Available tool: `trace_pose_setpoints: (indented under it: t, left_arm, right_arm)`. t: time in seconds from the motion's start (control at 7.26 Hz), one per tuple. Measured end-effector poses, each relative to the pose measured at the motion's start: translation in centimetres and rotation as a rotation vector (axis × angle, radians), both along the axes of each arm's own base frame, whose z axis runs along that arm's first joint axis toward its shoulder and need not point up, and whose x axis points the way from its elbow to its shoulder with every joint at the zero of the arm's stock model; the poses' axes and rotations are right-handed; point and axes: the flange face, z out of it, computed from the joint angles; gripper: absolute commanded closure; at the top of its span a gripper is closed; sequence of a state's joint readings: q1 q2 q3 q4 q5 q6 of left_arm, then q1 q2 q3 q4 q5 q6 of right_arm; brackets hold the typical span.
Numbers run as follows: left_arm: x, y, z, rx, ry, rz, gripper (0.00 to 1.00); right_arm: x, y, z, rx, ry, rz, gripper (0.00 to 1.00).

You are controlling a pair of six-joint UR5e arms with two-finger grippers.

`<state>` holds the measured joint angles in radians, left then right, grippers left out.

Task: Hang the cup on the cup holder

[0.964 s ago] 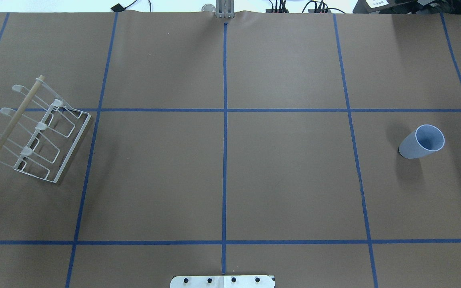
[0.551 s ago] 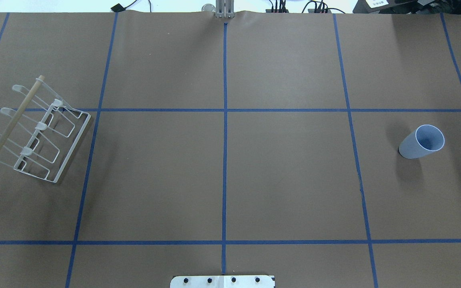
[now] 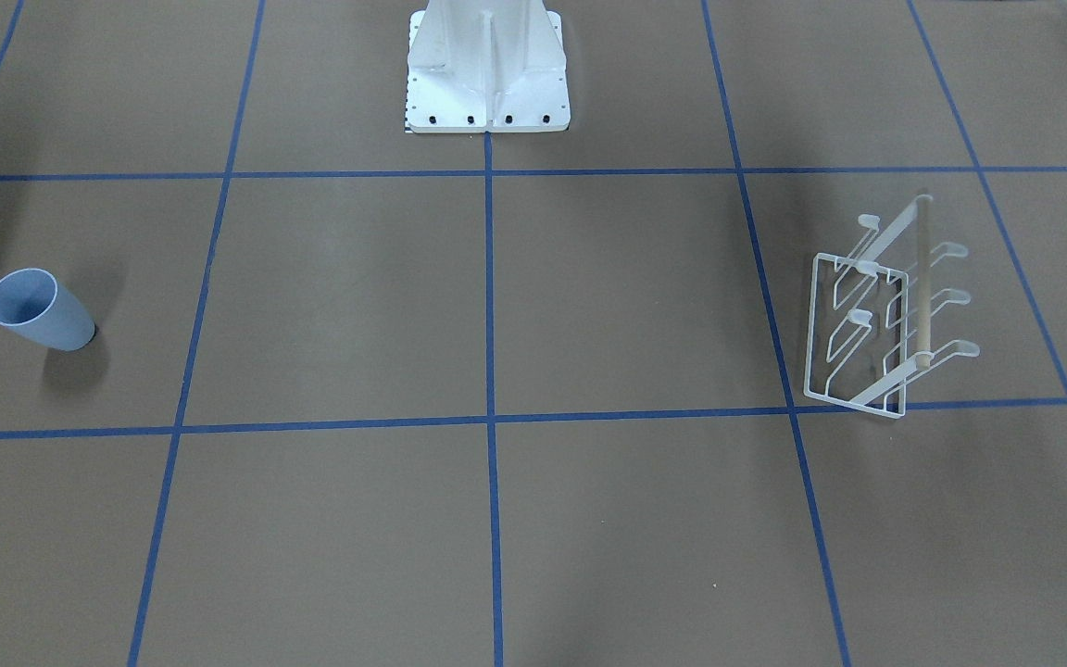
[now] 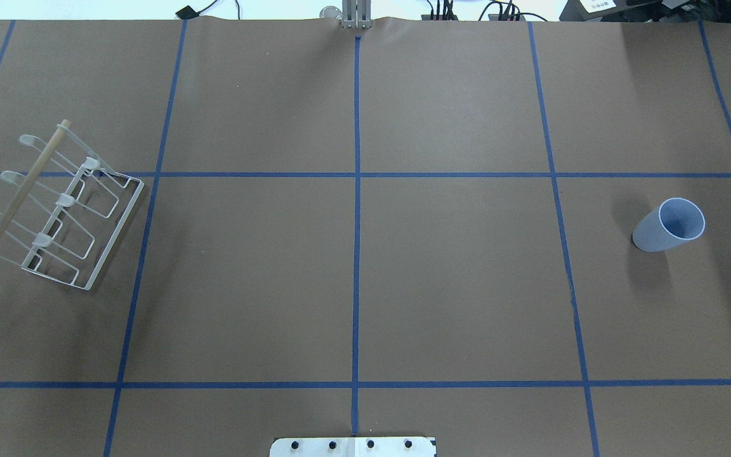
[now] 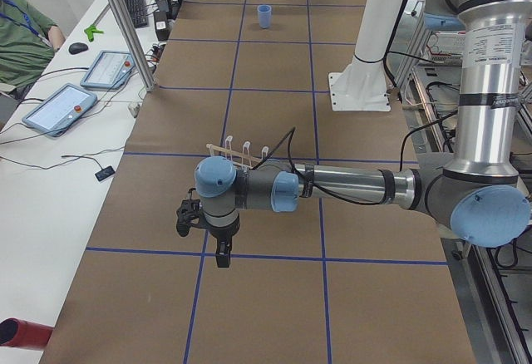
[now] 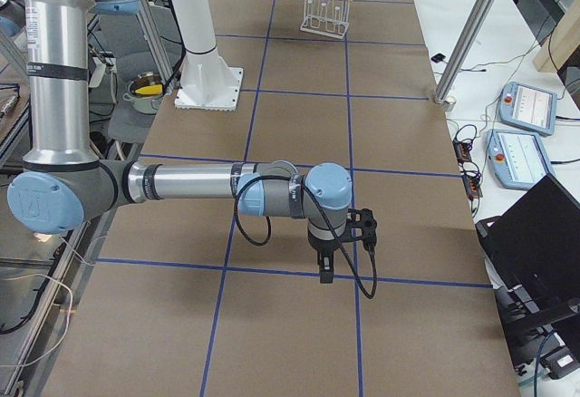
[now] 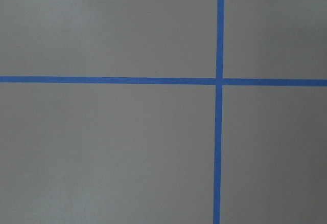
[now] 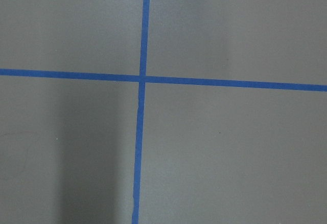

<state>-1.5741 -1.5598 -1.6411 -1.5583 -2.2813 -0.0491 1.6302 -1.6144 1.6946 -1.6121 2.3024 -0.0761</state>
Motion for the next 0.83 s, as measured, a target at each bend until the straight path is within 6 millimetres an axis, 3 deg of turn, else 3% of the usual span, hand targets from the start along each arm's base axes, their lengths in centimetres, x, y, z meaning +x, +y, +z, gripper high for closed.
trace_pose_setpoints:
  t: [0.55,0.83]
  left_arm:
    - [0.2,-1.4,-1.8,0.033,0.001,-0.003,0.02]
    - [0.7,-2.0,-2.4,0.049,-0.001,0.012,0.02]
  right_arm:
    - [-1.3,-0.1,-1.1,0.02,-0.032,-0.024,0.0]
    - [-3.2,-1.0,-3.8,0.05,-0.059,-0.042,0.0]
